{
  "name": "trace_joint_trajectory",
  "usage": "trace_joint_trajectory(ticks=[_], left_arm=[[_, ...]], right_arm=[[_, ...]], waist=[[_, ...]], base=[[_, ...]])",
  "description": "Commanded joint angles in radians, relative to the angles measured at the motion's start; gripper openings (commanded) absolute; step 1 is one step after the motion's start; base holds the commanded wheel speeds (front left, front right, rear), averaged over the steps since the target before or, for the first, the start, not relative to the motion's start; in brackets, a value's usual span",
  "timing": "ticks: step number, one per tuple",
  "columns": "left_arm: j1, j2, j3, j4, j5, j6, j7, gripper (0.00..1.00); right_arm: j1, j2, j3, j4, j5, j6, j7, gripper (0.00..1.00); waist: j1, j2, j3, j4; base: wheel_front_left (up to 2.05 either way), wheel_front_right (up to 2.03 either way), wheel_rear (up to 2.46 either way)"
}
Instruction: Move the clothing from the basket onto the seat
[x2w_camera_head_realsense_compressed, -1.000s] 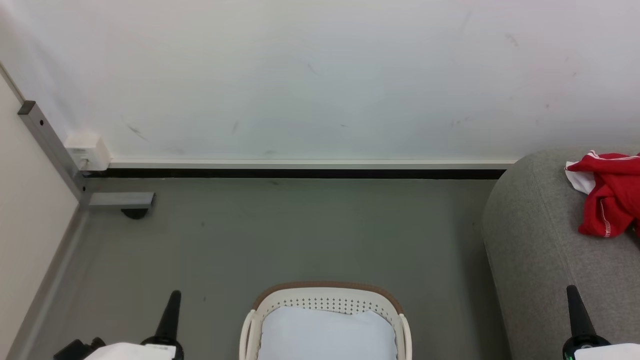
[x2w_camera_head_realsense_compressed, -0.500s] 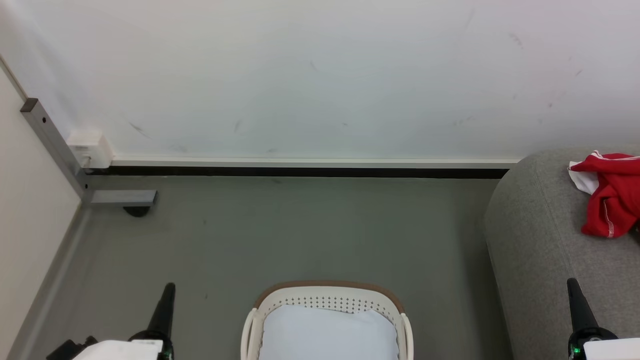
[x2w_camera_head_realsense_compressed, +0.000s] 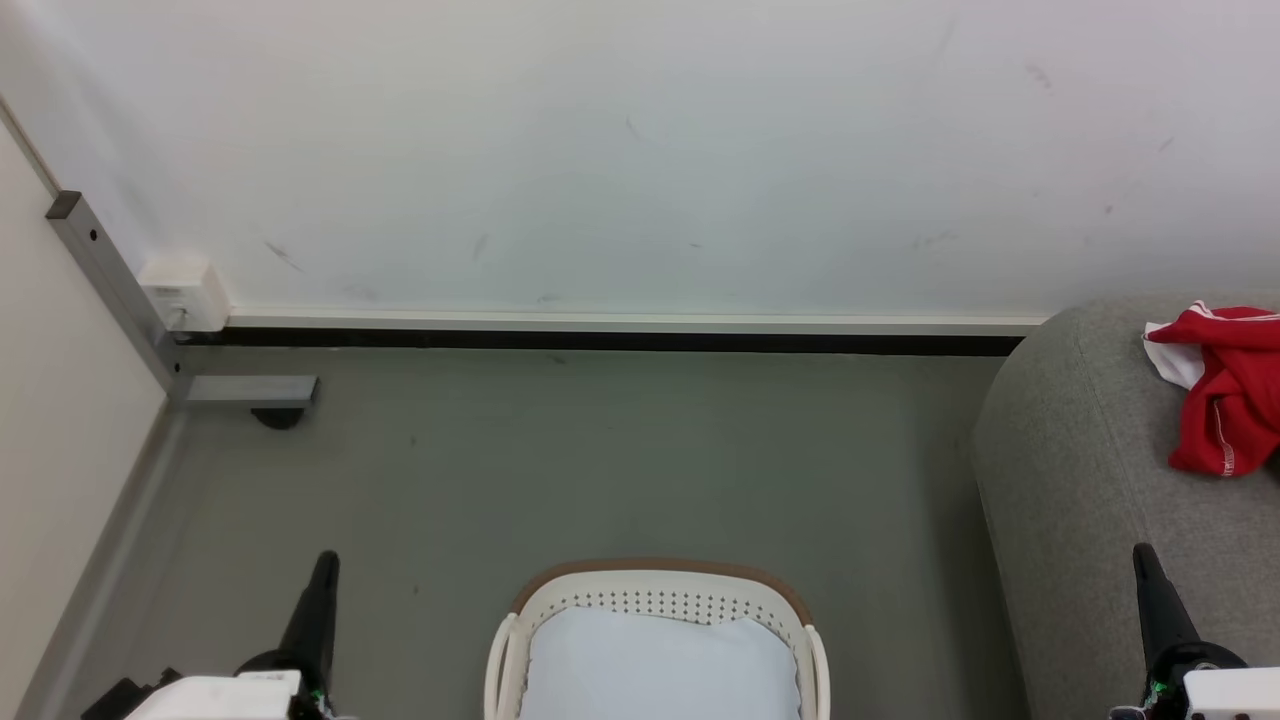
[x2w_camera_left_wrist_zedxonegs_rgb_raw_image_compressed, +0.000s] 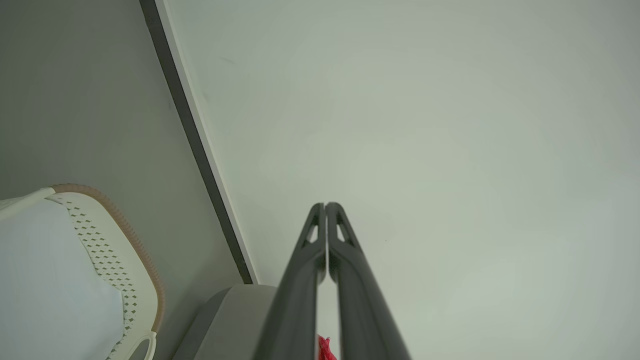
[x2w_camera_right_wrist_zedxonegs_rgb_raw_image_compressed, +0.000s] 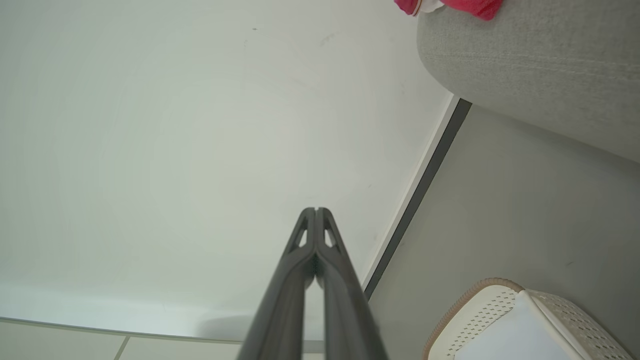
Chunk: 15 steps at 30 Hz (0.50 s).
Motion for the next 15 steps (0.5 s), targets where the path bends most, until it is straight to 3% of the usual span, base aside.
trace_joint_trajectory(ticks=[1,15], left_arm=[[-0.013,0.003,0.007,-0.006,-0.030,-0.007,0.008,0.00],[-0.018,0.001,0.028,-0.015,-0.117,-0.023,0.033,0.00]], right_arm=[[-0.013,-0.010,-0.005,-0.008,0.026,-0.002,0.006,0.00],[-0.021,-0.010,-0.007,-0.016,0.128,-0.002,0.033,0.00]], waist=[[0.0000,0.0000,0.000,0.001],[0.0000,0.0000,0.004,0.007]], base=[[0.00,0.00,0.00],[0.00,0.00,0.00]])
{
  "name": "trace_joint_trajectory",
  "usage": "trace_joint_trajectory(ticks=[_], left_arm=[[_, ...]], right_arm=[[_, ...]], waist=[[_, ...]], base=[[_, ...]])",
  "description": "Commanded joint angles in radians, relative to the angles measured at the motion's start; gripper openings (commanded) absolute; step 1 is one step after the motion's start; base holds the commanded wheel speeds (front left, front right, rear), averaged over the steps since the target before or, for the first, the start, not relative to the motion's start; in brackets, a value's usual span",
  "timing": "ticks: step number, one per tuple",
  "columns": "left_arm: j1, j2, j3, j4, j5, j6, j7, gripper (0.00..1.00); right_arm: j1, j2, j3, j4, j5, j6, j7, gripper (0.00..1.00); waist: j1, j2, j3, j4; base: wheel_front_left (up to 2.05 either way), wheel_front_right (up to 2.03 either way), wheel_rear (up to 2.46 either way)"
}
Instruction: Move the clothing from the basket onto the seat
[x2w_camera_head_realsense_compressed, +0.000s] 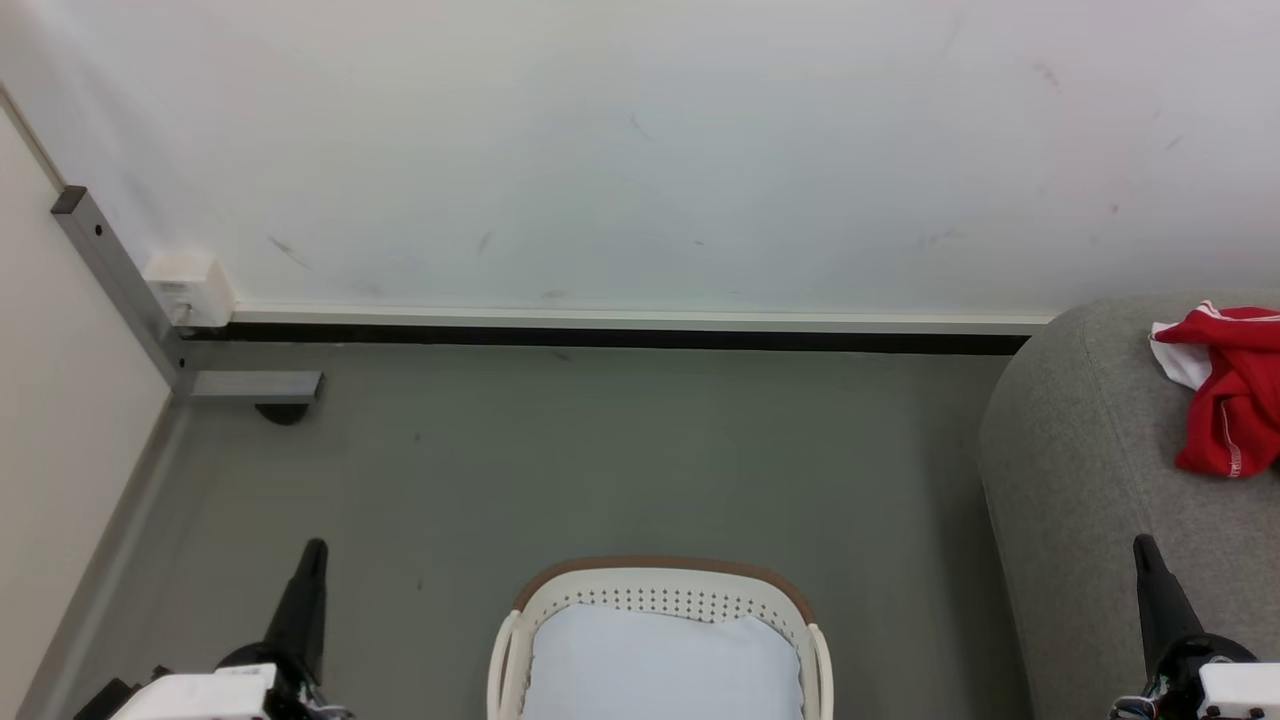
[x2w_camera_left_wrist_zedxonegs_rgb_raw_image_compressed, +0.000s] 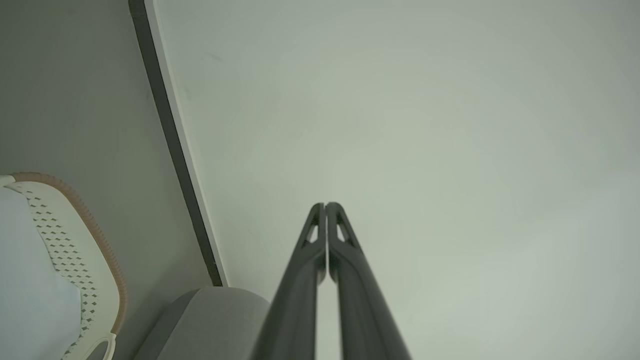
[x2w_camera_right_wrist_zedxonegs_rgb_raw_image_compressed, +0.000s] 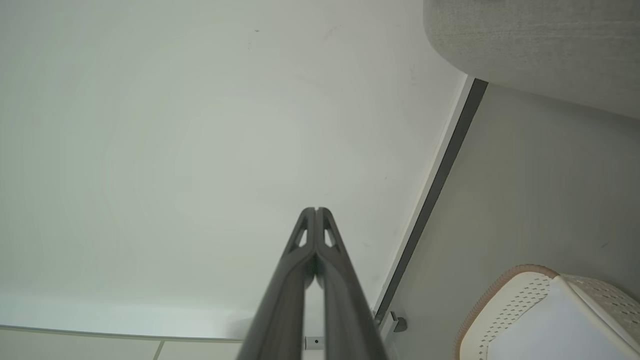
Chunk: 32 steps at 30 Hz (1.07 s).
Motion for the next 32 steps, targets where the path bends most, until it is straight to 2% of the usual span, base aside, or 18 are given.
trace_joint_trajectory(ticks=[1,32], left_arm=[[-0.010,0.002,0.007,-0.006,-0.020,-0.009,0.007,0.00],[-0.011,0.002,0.009,-0.007,-0.039,-0.009,0.012,0.00]], right_arm=[[-0.013,-0.009,-0.005,-0.009,0.027,-0.002,0.009,0.00],[-0.014,-0.008,-0.005,-0.010,0.039,-0.002,0.012,0.00]], waist=[[0.0000,0.0000,0.000,0.001],[0.0000,0.0000,0.001,0.002]], base=[[0.00,0.00,0.00],[0.00,0.00,0.00]])
